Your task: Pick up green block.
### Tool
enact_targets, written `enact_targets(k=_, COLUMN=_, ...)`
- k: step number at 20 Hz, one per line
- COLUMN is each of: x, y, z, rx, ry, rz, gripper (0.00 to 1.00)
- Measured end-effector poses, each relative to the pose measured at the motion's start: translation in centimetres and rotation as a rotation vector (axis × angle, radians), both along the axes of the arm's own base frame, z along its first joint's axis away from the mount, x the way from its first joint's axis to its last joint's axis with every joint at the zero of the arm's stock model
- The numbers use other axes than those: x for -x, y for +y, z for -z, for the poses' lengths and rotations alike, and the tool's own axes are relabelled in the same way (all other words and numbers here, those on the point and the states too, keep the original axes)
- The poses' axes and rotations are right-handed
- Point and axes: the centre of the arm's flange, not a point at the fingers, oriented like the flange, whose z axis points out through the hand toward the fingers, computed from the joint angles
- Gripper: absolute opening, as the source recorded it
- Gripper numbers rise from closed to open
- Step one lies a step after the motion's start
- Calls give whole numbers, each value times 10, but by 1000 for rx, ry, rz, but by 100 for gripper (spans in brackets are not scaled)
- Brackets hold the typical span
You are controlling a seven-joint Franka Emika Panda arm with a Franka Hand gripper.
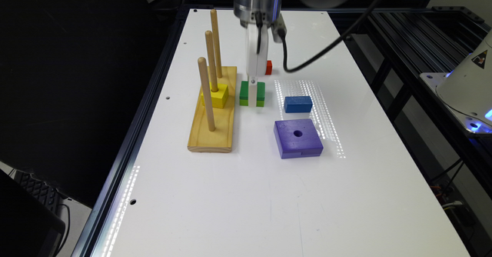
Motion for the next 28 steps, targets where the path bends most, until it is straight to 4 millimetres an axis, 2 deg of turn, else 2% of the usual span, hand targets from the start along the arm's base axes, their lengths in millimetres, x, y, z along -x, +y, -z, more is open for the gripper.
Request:
enact_targets(k=14, x=-4, y=0, z=0, rx=-1, ry=-7, rz=1, gripper=100)
enact_targets(k=15, x=-4, y=0, z=0, rx=-1, ry=-7, rz=1, gripper=0)
enact_targets(k=28, x=-4, y=-1, z=0, rx=0, ry=-6, rz=2, gripper=0)
